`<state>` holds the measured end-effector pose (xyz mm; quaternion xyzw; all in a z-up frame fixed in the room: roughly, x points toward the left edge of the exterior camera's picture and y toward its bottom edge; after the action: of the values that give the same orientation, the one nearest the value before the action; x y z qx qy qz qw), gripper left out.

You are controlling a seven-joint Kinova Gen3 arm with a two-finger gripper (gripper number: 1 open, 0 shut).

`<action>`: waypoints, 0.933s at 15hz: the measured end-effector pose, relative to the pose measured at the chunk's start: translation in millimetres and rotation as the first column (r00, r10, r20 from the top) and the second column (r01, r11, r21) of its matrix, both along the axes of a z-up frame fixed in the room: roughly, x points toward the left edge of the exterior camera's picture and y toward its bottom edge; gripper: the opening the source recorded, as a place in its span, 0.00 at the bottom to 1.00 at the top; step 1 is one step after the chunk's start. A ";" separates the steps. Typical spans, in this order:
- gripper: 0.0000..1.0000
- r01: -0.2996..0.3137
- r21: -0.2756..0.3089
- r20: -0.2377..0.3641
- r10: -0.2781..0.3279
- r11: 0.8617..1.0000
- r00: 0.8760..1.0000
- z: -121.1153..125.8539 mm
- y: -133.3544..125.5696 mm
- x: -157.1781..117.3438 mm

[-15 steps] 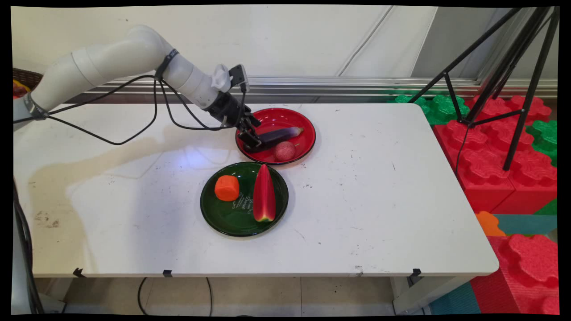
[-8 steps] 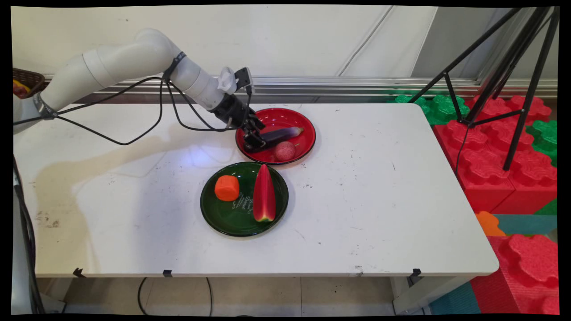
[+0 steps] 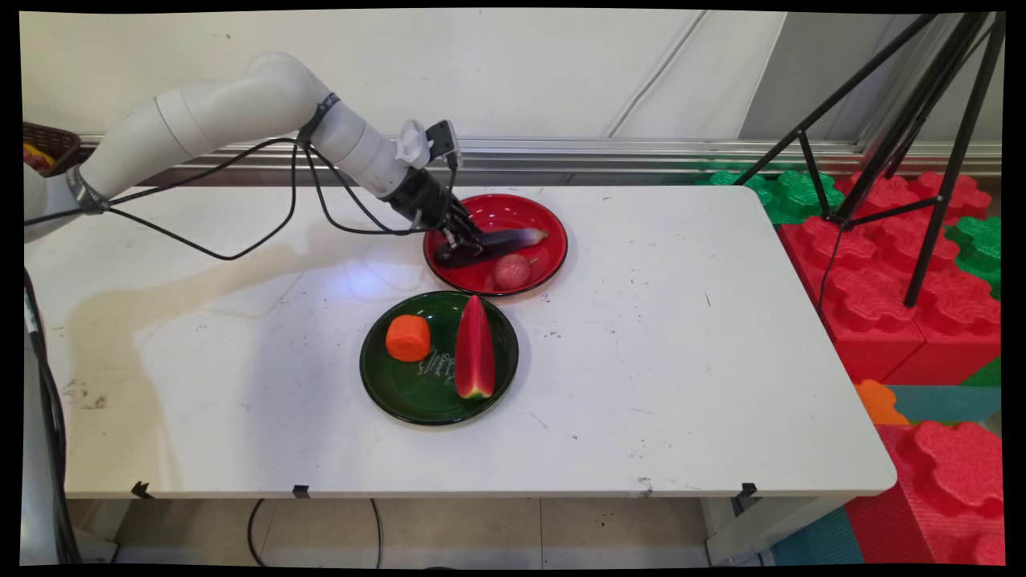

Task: Place the picked object on the table

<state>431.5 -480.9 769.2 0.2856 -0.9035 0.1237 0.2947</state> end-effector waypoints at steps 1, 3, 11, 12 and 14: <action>0.00 -0.001 0.000 0.000 0.001 1.000 1.000 -0.1 -0.2 -0.1; 0.00 -0.002 0.000 -0.001 0.002 1.000 1.000 -0.2 -0.4 -0.2; 0.00 -0.006 -0.010 -0.012 0.006 1.000 1.000 4.9 0.5 0.7; 0.00 -0.004 -0.016 -0.014 0.004 1.000 1.000 7.7 1.6 1.8; 0.00 0.000 -0.027 -0.017 -0.001 1.000 1.000 13.4 4.5 4.3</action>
<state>435.8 -476.4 782.5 0.2824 -0.8992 0.1336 0.3062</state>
